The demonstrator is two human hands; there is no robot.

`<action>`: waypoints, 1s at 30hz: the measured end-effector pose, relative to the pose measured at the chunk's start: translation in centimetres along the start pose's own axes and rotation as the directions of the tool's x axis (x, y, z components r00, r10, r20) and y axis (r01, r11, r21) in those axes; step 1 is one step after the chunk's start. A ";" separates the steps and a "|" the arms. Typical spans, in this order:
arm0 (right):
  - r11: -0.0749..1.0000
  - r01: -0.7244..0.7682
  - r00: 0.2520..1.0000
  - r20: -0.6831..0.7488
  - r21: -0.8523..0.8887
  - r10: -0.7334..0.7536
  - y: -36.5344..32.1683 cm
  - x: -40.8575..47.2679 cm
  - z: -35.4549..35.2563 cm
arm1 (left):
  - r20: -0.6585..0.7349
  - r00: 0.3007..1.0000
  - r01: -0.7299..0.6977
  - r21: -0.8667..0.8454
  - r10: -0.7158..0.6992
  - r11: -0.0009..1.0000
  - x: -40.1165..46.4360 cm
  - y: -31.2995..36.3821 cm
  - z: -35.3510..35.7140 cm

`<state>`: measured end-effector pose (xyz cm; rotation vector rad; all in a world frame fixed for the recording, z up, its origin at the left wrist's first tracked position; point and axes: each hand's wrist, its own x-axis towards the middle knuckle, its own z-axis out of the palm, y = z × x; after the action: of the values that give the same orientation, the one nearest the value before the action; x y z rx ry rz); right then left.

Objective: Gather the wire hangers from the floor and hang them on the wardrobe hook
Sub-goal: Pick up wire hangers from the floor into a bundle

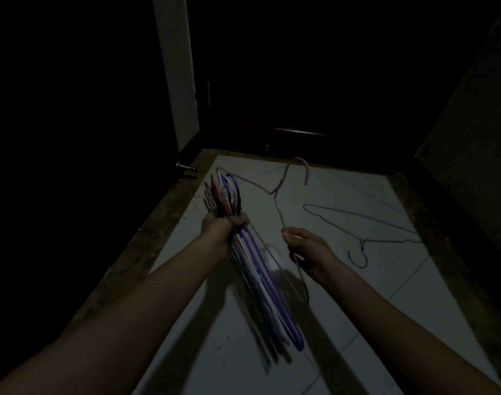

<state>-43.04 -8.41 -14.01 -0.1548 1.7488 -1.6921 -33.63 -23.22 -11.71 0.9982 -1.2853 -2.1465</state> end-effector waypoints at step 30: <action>0.970 -0.105 0.970 -0.239 -0.221 0.050 5.8 1.3 -15.2 | 0.107 0.994 -0.037 0.082 0.028 0.996 -0.4 -3.2 6.5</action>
<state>-50.11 4.47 -21.13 0.0098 2.0976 -1.4936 -38.41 -17.80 -12.46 0.9000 -1.4420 -2.1619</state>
